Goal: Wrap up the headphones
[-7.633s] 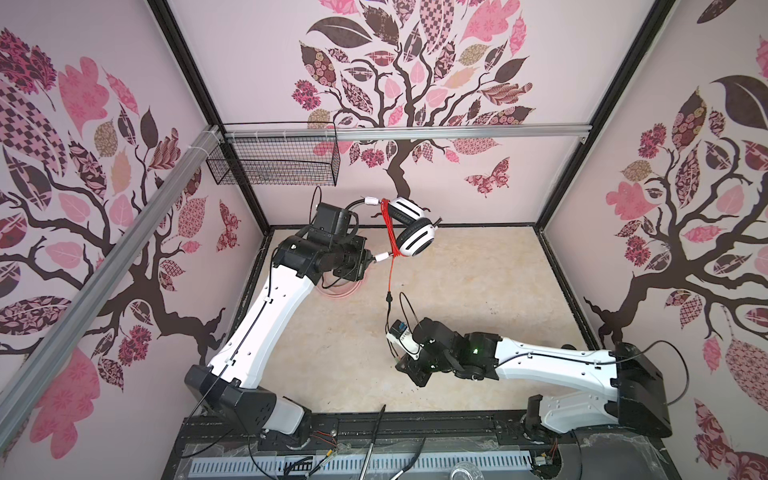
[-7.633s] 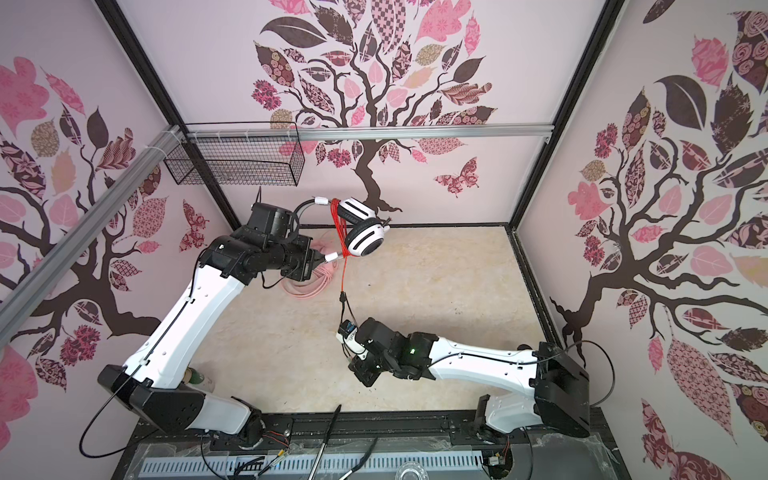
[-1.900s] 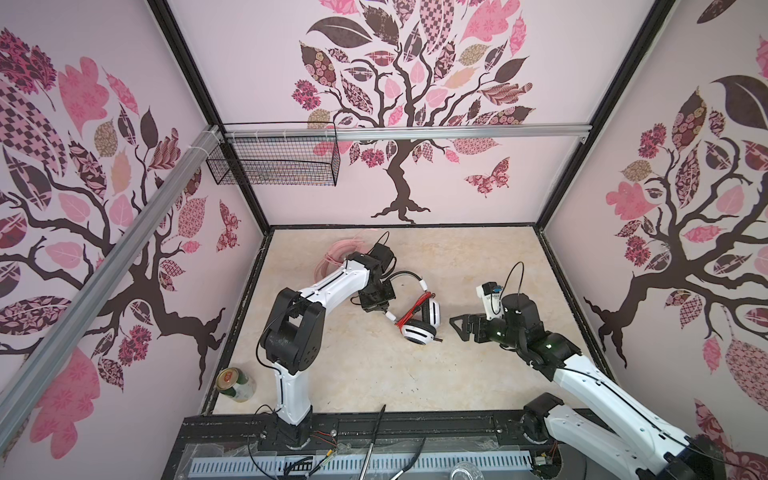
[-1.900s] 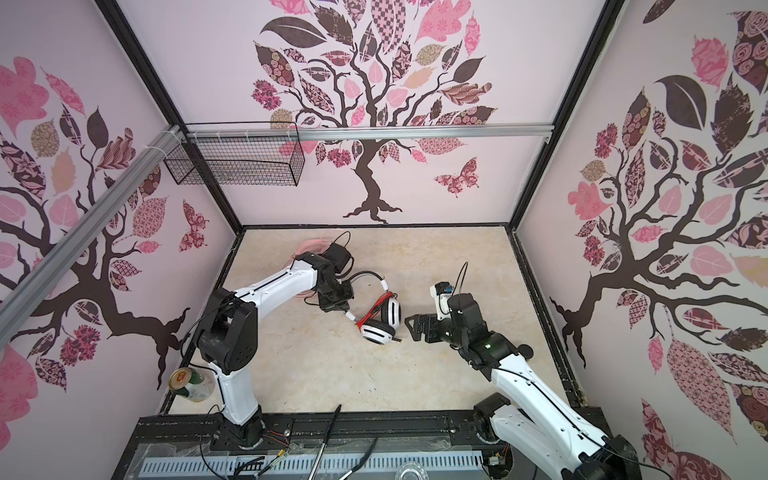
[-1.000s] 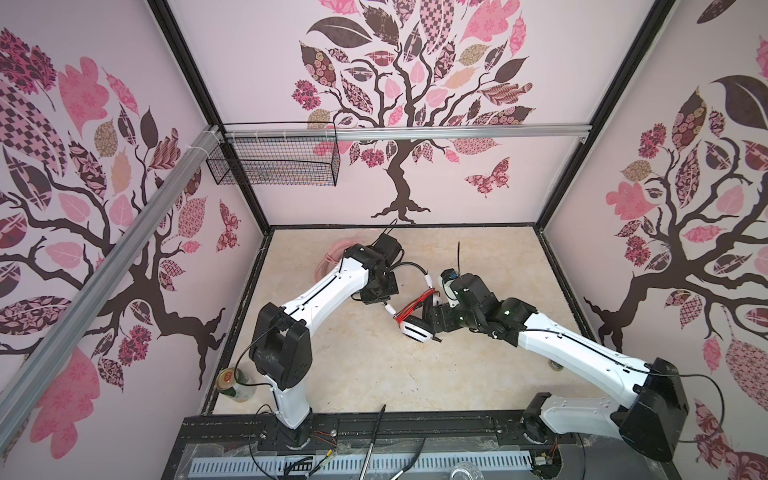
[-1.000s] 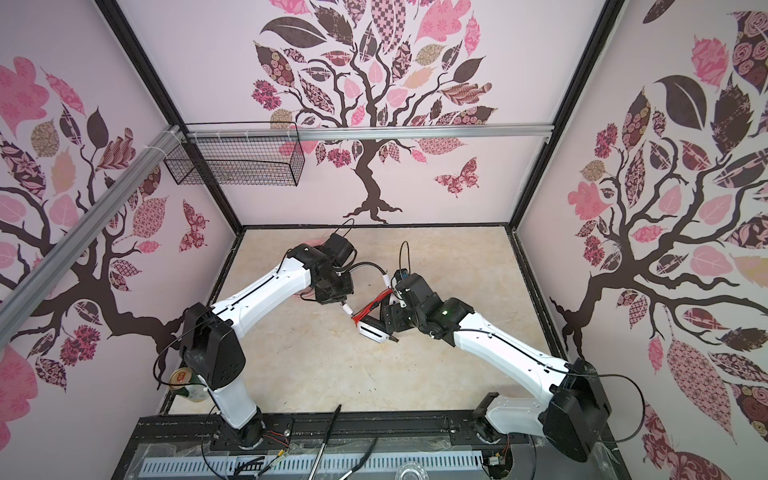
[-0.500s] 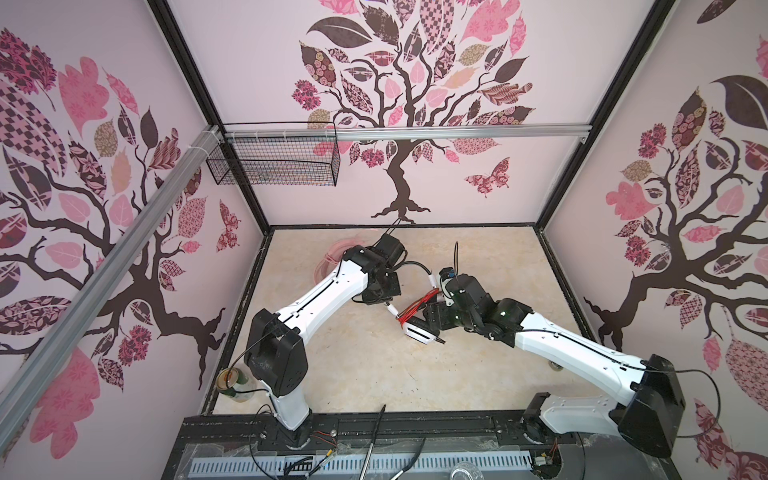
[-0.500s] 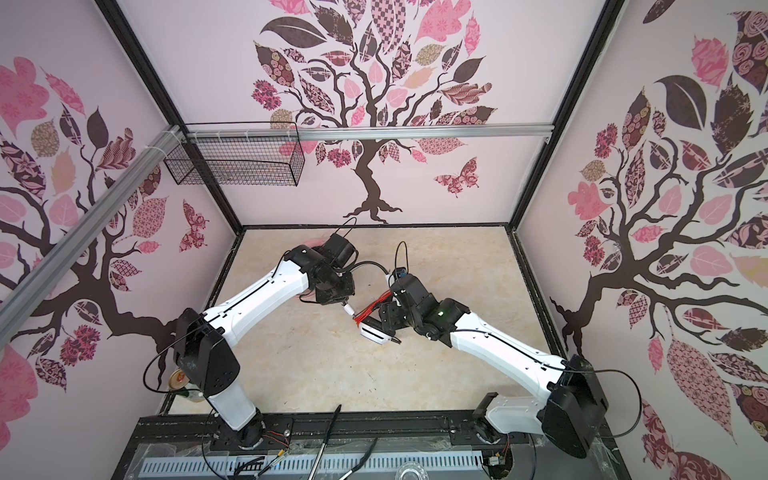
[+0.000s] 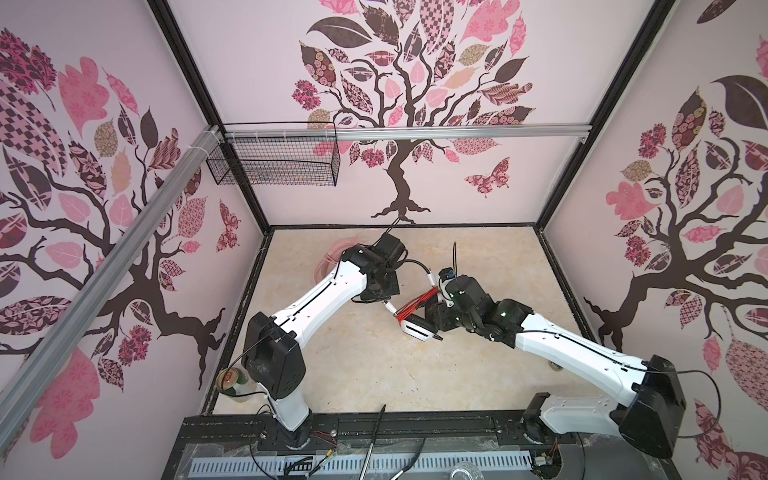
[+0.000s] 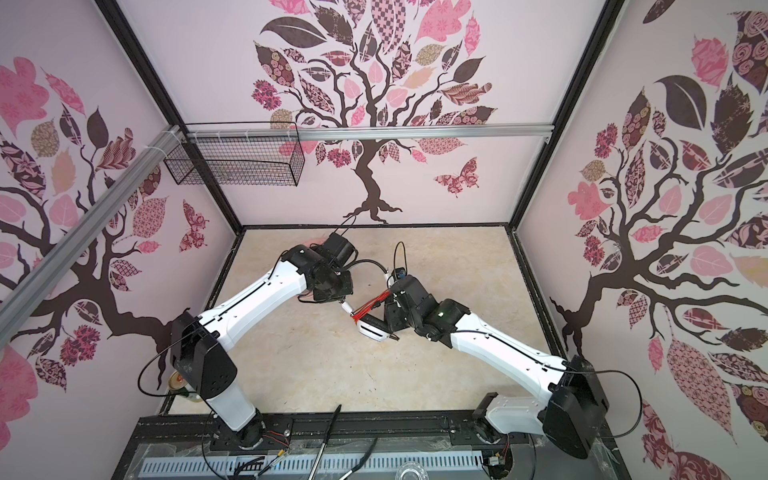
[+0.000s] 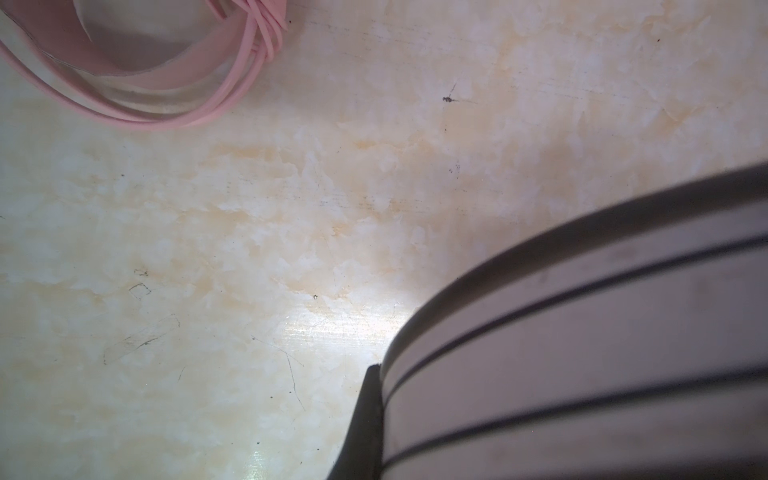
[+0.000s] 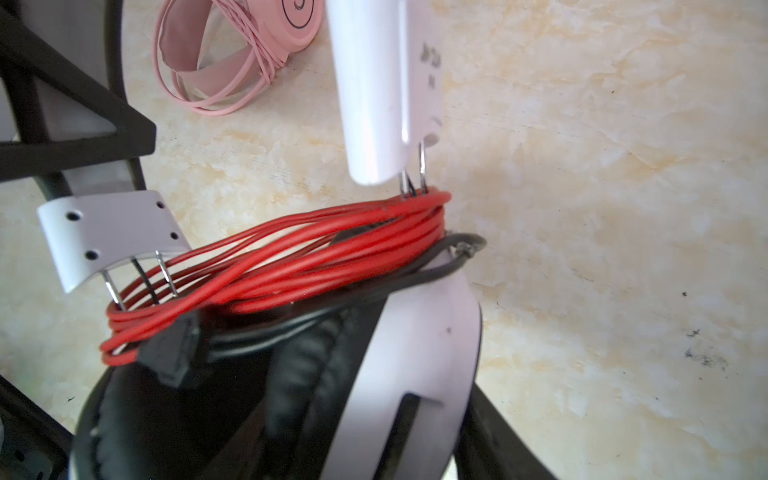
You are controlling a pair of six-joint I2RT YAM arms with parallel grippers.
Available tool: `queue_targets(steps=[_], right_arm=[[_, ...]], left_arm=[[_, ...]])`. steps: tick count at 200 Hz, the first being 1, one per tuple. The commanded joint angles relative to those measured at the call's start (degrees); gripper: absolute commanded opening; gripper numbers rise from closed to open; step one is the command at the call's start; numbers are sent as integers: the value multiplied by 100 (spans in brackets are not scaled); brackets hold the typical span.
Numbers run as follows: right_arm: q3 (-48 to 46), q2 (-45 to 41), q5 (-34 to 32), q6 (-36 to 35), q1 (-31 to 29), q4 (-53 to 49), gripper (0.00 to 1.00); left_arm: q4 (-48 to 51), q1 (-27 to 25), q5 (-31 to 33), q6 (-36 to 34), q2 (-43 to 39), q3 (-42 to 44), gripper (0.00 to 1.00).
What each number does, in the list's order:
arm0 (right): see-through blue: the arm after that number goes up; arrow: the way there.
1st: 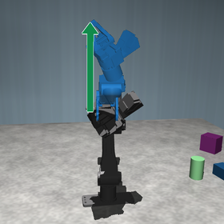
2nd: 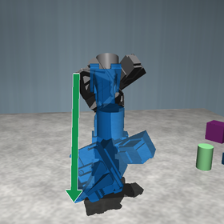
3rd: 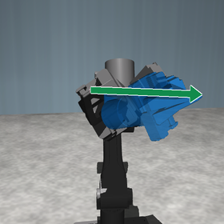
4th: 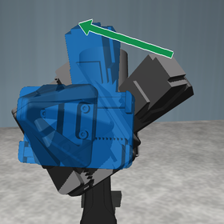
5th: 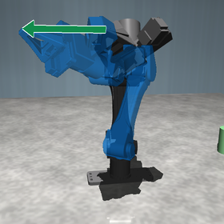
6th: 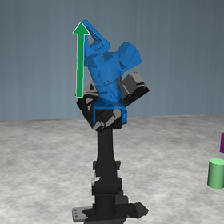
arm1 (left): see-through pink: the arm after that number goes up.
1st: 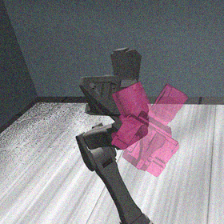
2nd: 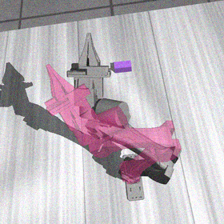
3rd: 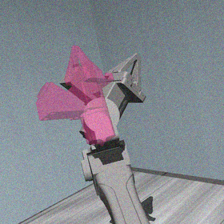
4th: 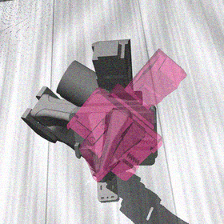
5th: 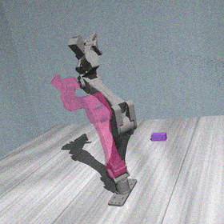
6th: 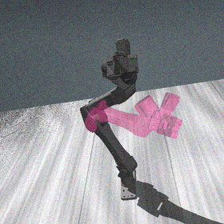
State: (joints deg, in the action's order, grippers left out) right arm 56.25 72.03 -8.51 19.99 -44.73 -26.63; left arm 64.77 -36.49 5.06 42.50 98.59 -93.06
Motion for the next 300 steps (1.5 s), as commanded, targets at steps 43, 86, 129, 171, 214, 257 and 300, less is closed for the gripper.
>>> queue_targets(steps=[43, 86, 129, 171, 214, 257, 300], right_arm=[[-119, -378, -475, -447, -1, -718, 57], [-166, -426, -651, -619, -19, -828, 57], [-237, -480, -622, -690, -35, -869, 57], [-272, -472, -660, -789, -121, -947, 57], [-255, -543, -539, -773, -132, -899, 57], [-296, -672, -79, -706, -131, -727, 60], [-332, -758, 43, -706, -132, -758, 66]], left_arm=[[178, 67, 348, -137, -190, -556, 0], [207, 72, 444, -215, -226, -618, 0], [242, 76, 570, -269, -259, -657, 0], [305, 96, 623, -346, -188, -760, 0], [316, 110, 647, -357, -184, -766, 0], [302, 120, 700, -372, -182, -673, 0], [124, 265, 441, -321, -239, -436, 0]])
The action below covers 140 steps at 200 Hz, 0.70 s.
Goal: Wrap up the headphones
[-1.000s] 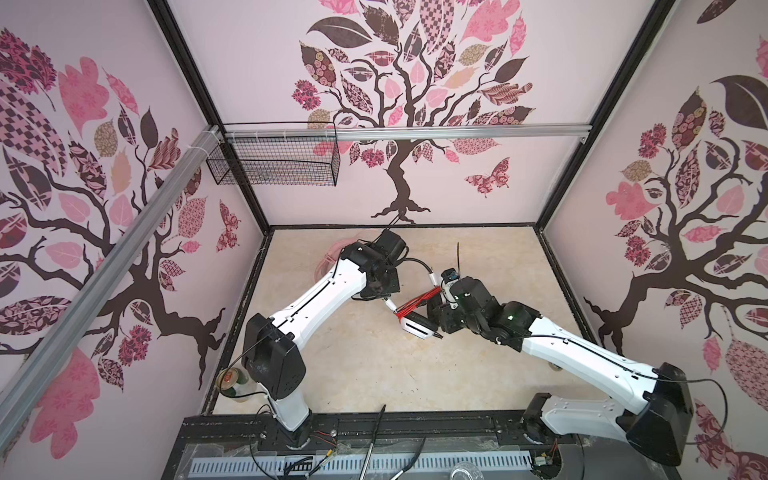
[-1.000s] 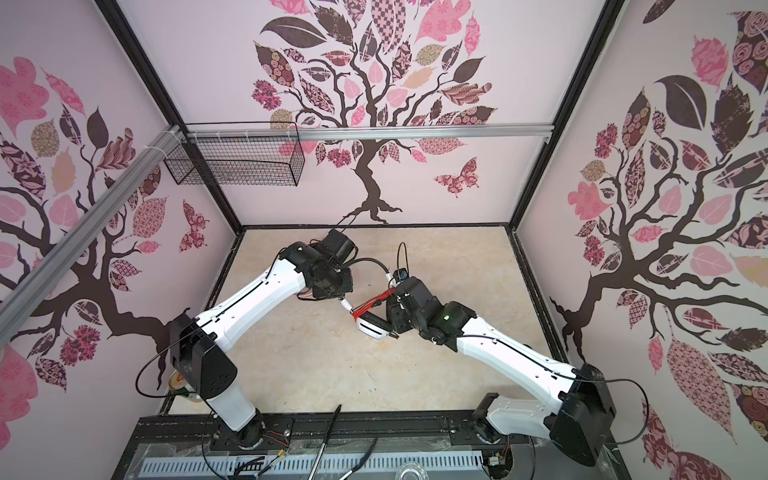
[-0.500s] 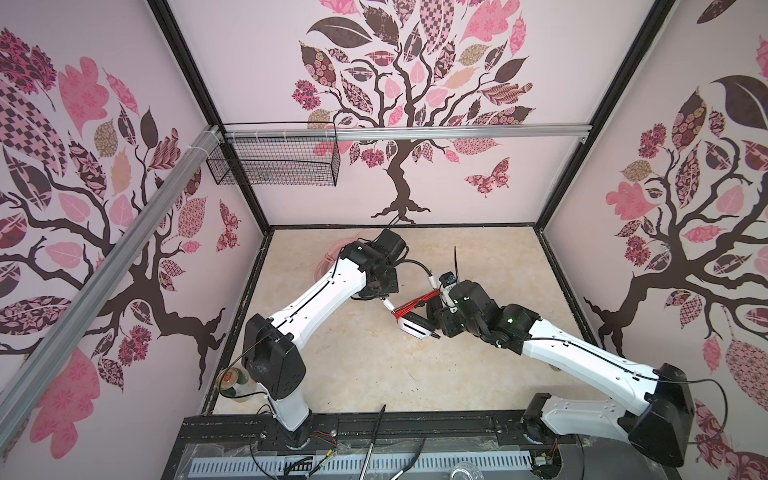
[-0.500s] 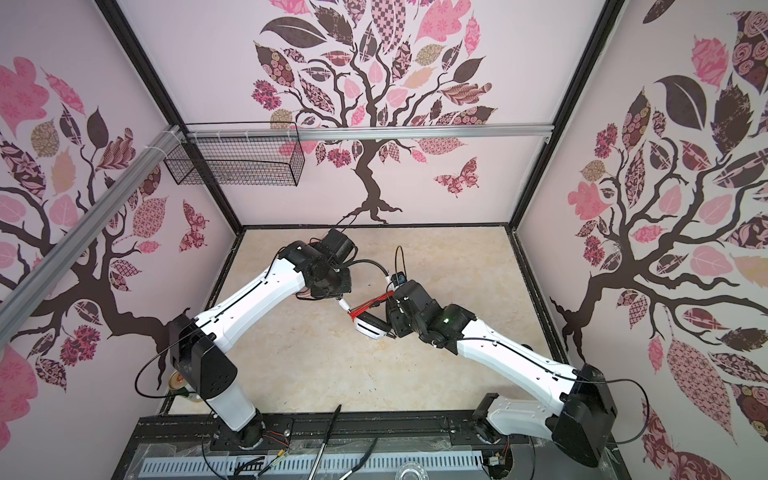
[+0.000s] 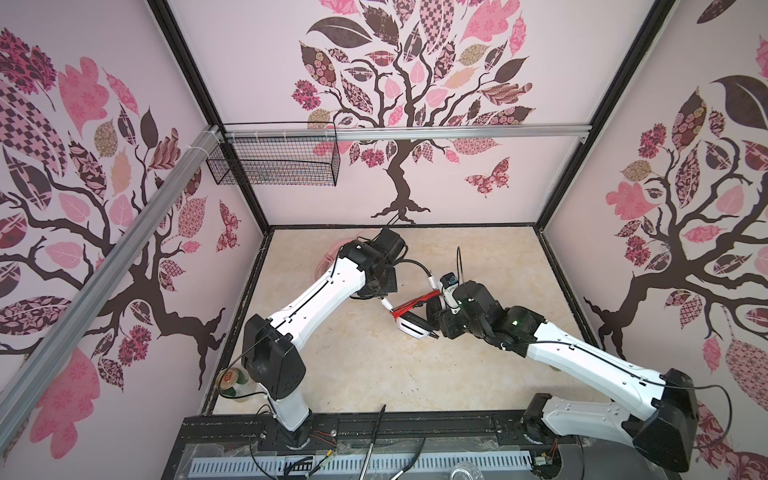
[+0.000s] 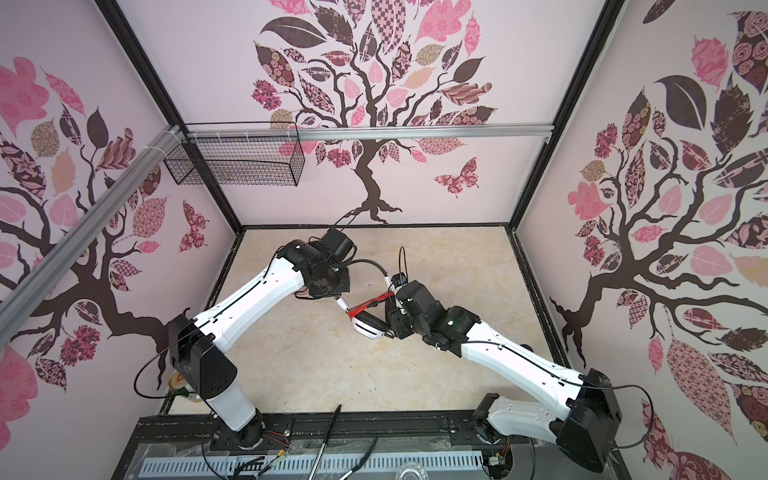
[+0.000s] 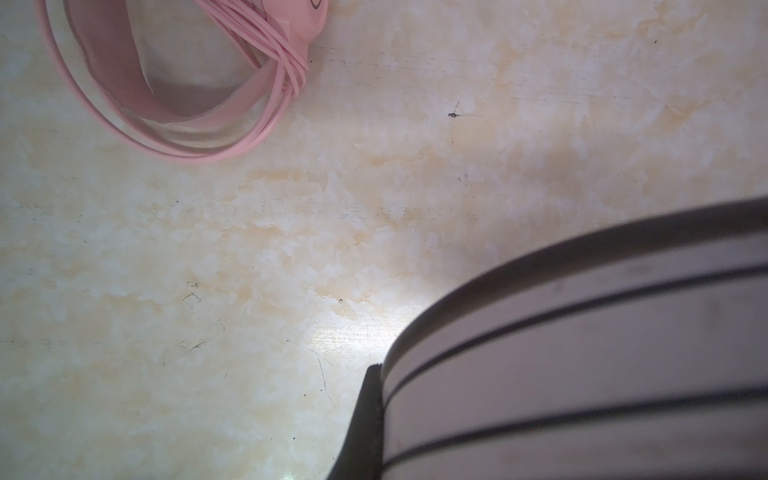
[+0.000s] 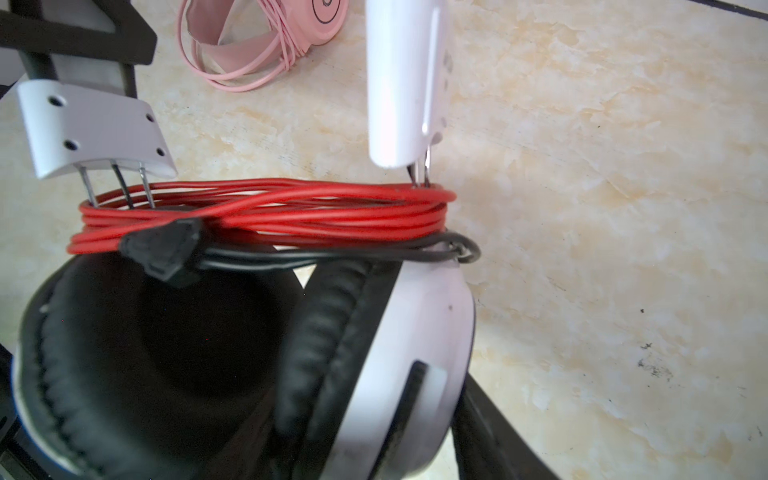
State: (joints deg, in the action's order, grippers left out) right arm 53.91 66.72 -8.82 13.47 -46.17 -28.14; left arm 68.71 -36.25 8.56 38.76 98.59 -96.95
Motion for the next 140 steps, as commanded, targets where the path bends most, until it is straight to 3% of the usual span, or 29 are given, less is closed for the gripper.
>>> queue_targets(steps=[1, 27, 56, 107, 140], right_arm=[[-99, -232, 82, -51, 12, -602, 67], [-174, -366, 440, -11, 12, -472, 79], [-179, -434, 738, 92, 13, -540, 84], [-135, -1376, 261, 440, 190, -1129, 88], [-694, -1824, 1750, 660, 1468, -931, 89]], left_arm=[[-279, 241, 75, 57, -241, -37, 0], [-502, 235, -191, 101, -296, 165, 0], [-531, 264, -236, 120, -247, 278, 0], [-975, 445, -589, 243, 162, 591, 0], [-1217, 461, -1190, 351, 816, 415, 0]])
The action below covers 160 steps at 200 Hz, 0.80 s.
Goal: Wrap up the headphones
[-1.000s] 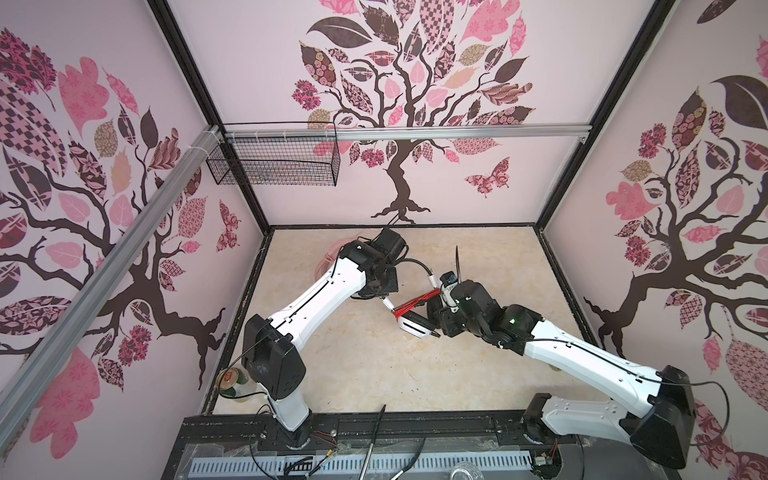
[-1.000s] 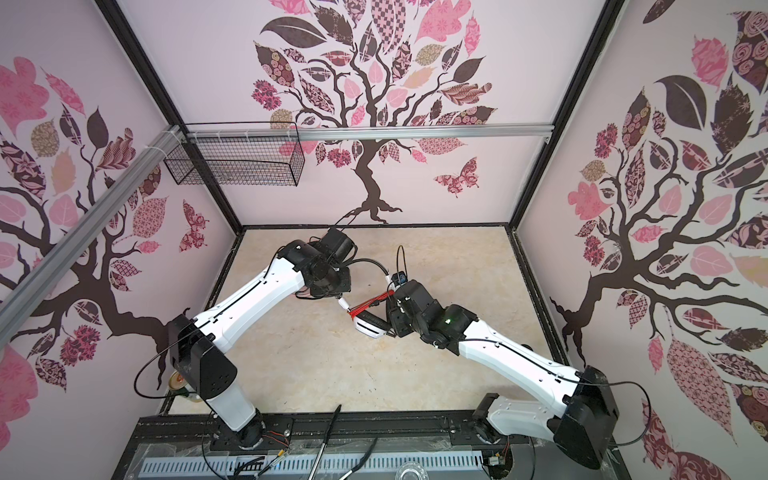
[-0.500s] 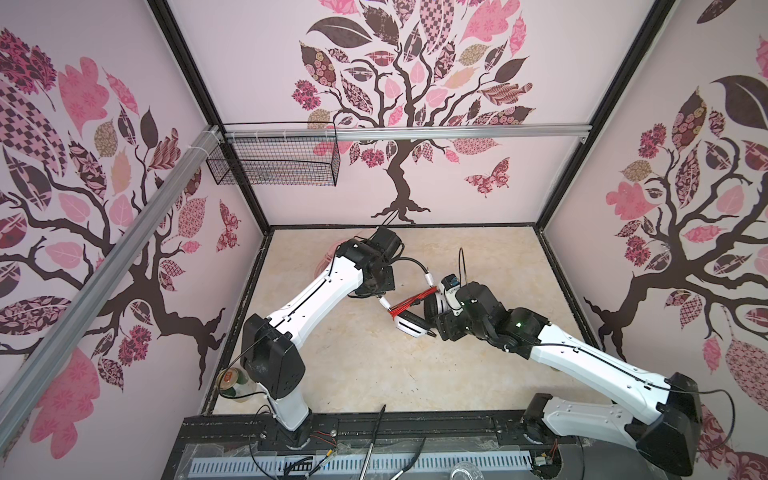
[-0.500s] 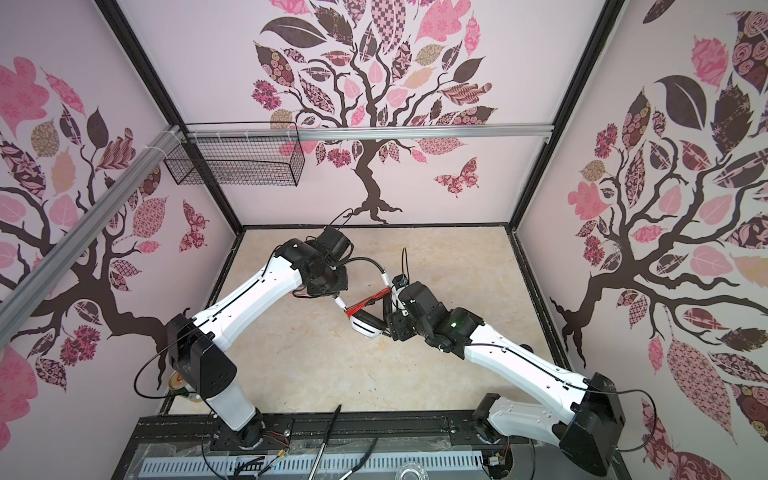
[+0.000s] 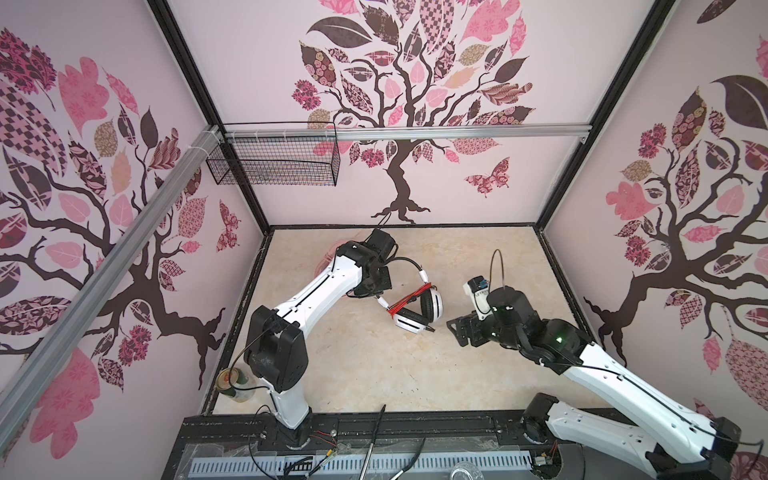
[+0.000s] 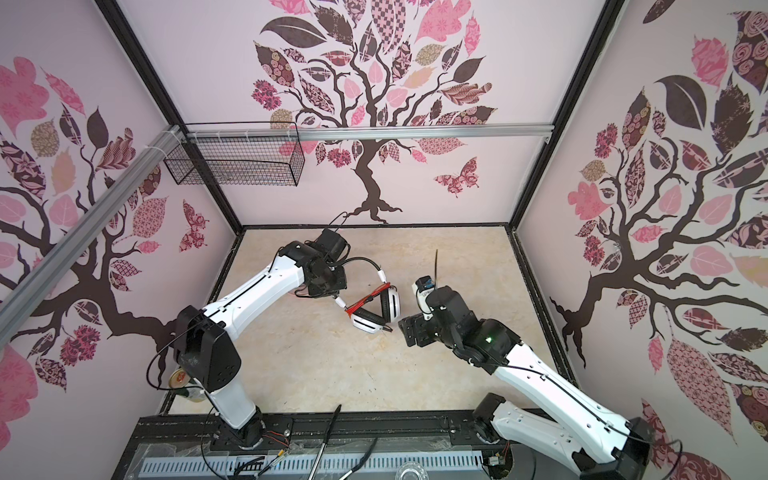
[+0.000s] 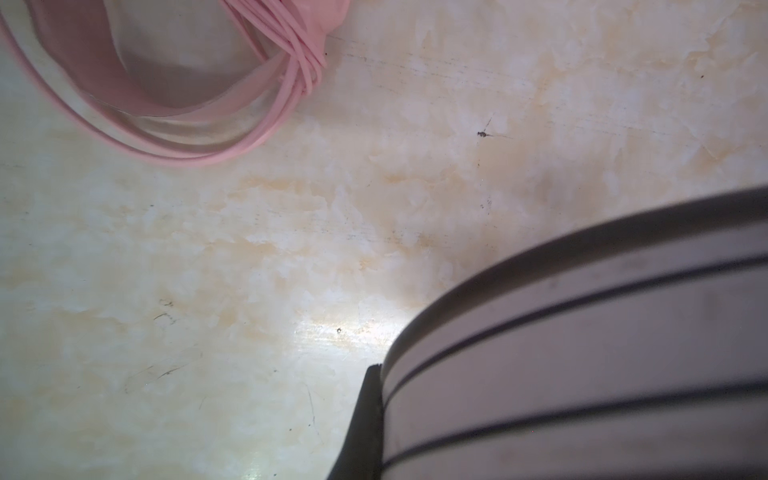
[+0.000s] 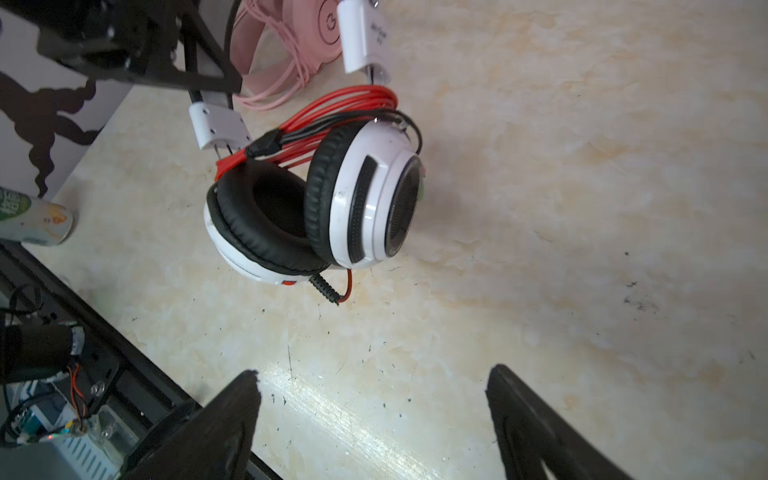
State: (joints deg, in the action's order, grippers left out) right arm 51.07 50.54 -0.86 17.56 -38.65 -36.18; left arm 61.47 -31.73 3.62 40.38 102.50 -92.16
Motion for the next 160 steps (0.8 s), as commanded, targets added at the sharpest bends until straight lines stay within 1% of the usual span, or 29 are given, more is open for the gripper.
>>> queue_targets(steps=[1, 12, 21, 22, 23, 25, 48, 72, 91, 146, 160], right_arm=[[-434, -214, 999, 263, 753, -113, 89], [-704, -312, 1470, 357, 1137, 45, 89], [-873, -380, 1689, 395, 1314, 146, 90], [-902, -388, 1704, 403, 1333, 158, 94], [-902, -388, 1704, 403, 1333, 158, 94], [-925, -398, 1717, 405, 1349, 180, 98], [-1063, -411, 1645, 398, 1363, 263, 100], [-1167, -341, 1602, 371, 1365, 377, 99], [-1204, -324, 1560, 359, 1369, 454, 100], [-1265, -309, 1420, 319, 1378, 533, 100], [-1257, -250, 1421, 310, 1387, 547, 100]], left_arm=[[-495, 13, -714, 189, 444, -78, 0], [-471, 11, -887, 230, 700, -241, 0], [-494, 13, -966, 258, 901, -359, 0], [-495, 15, -976, 259, 920, -366, 0], [-495, 12, -994, 264, 943, -378, 0], [-502, 11, -1027, 272, 990, -405, 0], [-624, 44, -1297, 338, 1338, -604, 0], [-816, 164, -1770, 437, 1634, -701, 0], [-878, 236, -1951, 523, 1834, -760, 0], [-774, 298, -1939, 733, 2048, -786, 0], [-703, 303, -1935, 744, 2065, -758, 5]])
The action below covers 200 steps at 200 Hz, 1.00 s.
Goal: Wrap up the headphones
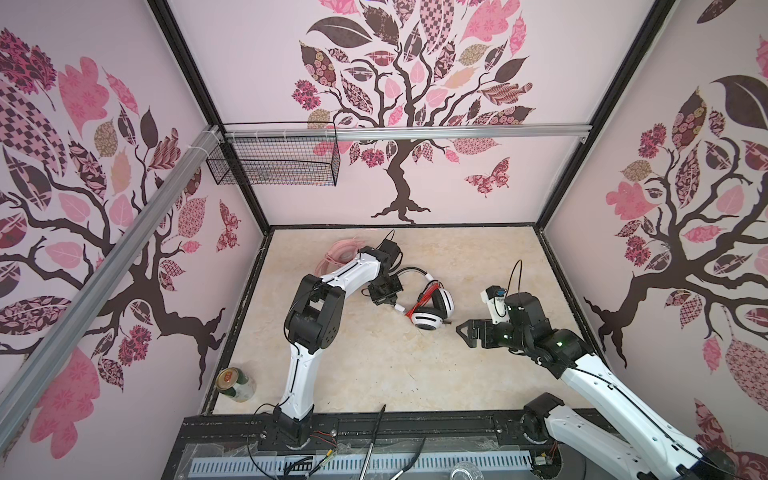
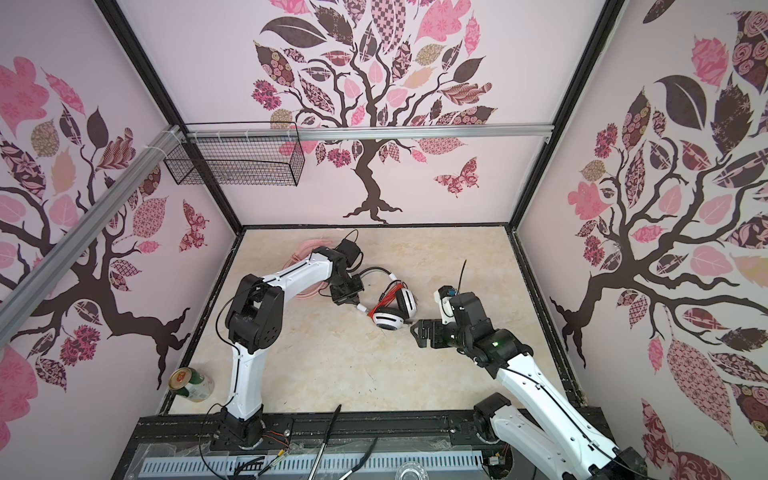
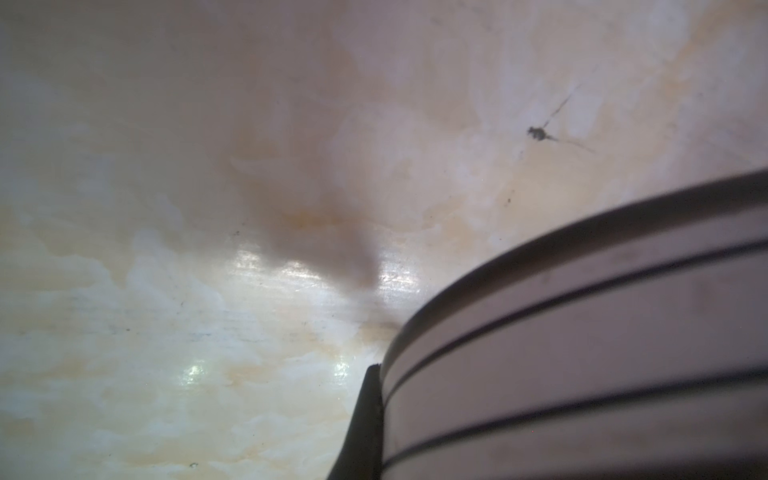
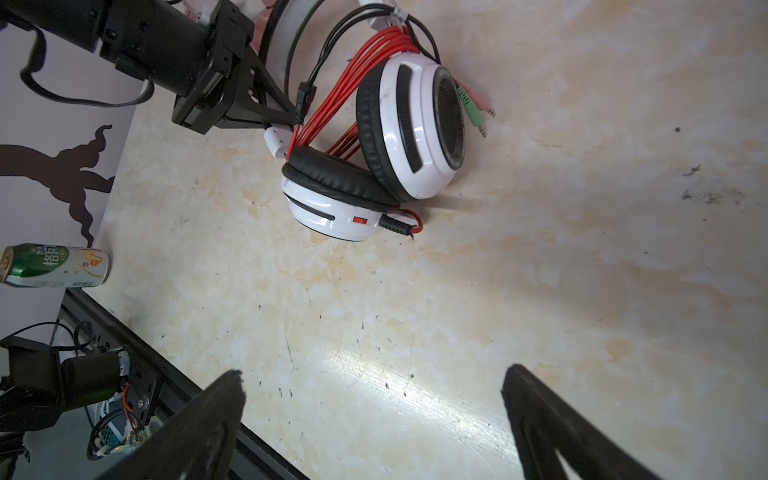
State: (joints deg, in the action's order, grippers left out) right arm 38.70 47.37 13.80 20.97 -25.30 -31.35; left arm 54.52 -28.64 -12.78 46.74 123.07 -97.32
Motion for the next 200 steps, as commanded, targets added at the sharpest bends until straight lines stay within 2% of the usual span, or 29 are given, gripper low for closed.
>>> queue_targets(steps=[1, 27, 51, 100, 126, 132, 142, 146, 149, 150, 153, 156, 200], right_arm=[[-25, 68, -45, -31, 51, 66, 100], [-35, 88, -14, -40, 52, 118, 100], [-46, 64, 0, -40, 55, 118, 100], [-62, -27, 31, -41, 60, 132, 99], [-73, -62, 26, -40, 55, 150, 100], [-67, -58, 26, -41, 58, 152, 99], [-71, -72, 29, -41, 58, 154, 100], [-85, -78, 20, -40, 52, 158, 100], [-82, -82, 19, -39, 54, 156, 99], [-82, -76, 22, -40, 57, 160, 99], [-85, -79, 23, -40, 57, 156, 99], [-86, -87, 22, -38, 59, 156, 99], [-90, -100, -13, -28, 57, 165, 100]], left_arm=[[-5, -3, -296, 108, 7, -247, 5], [158, -9, -86, 59, -2, -200, 12], [318, 1, 34, 62, 48, -187, 22], [551, 43, 57, 3, 174, -246, 27], [702, 52, 151, 10, 166, -335, 35], [723, 57, 189, 15, 134, -343, 41], [727, 56, 241, 26, 70, -340, 42], [745, 54, 275, 28, 39, -347, 48], [755, 52, 305, 36, 12, -349, 57], [754, 52, 317, 32, 1, -354, 62], [729, 52, 341, 29, -27, -349, 89], [703, 52, 358, 20, -68, -338, 96], [582, 54, 481, 88, -755, -288, 97]])
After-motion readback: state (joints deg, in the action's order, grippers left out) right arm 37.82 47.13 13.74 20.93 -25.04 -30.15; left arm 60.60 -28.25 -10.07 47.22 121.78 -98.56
